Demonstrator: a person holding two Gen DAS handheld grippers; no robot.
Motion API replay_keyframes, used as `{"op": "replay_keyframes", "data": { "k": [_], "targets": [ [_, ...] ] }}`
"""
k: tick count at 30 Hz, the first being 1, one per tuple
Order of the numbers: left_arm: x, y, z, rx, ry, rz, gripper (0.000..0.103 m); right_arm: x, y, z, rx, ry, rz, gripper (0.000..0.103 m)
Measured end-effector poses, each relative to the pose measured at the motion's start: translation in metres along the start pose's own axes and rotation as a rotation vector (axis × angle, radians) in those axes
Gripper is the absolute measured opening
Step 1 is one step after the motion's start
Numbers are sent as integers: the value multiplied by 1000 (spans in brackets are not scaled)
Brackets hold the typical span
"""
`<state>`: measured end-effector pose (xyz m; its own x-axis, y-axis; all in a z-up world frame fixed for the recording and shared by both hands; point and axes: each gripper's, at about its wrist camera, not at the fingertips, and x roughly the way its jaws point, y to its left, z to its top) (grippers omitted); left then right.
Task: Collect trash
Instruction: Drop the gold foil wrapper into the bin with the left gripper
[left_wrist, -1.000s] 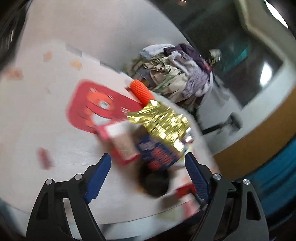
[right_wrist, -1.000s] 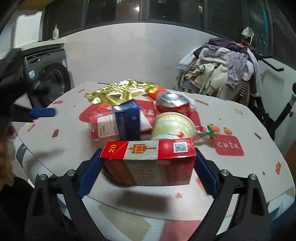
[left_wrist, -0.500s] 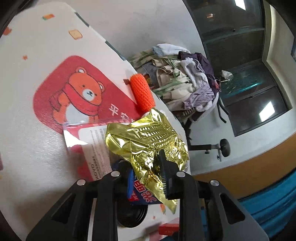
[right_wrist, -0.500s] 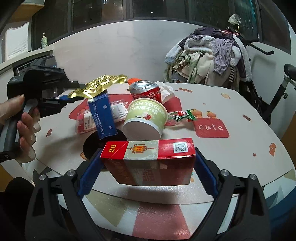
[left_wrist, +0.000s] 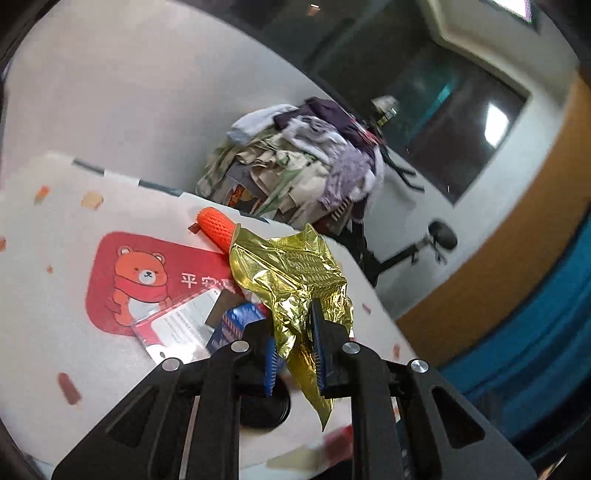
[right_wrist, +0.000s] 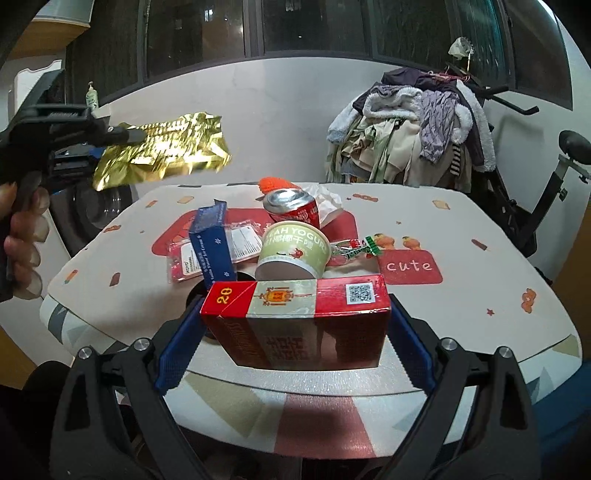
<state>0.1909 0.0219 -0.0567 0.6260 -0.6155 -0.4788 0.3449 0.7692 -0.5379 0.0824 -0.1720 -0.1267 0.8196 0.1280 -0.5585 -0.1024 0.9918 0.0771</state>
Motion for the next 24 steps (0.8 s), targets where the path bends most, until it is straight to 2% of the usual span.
{"op": "replay_keyframes", "data": {
  "k": [4, 9, 14, 17, 24],
  "targets": [
    [-22, -14, -26, 96, 28, 14, 16, -16, 1, -2, 7, -5, 0, 91],
    [-54, -26, -79, 205, 81, 10, 16, -35, 2, -10, 22, -5, 5, 91],
    [-66, -29, -129, 240, 150, 12, 16, -52, 8, -21, 38, -2, 14, 91],
    [-66, -32, -160, 289, 201, 11, 16, -59, 12, -24, 29, -3, 17, 91],
    [-37, -35, -227, 428, 405, 20, 16, -65, 12, -30, 24, 2, 7, 91]
  ]
}}
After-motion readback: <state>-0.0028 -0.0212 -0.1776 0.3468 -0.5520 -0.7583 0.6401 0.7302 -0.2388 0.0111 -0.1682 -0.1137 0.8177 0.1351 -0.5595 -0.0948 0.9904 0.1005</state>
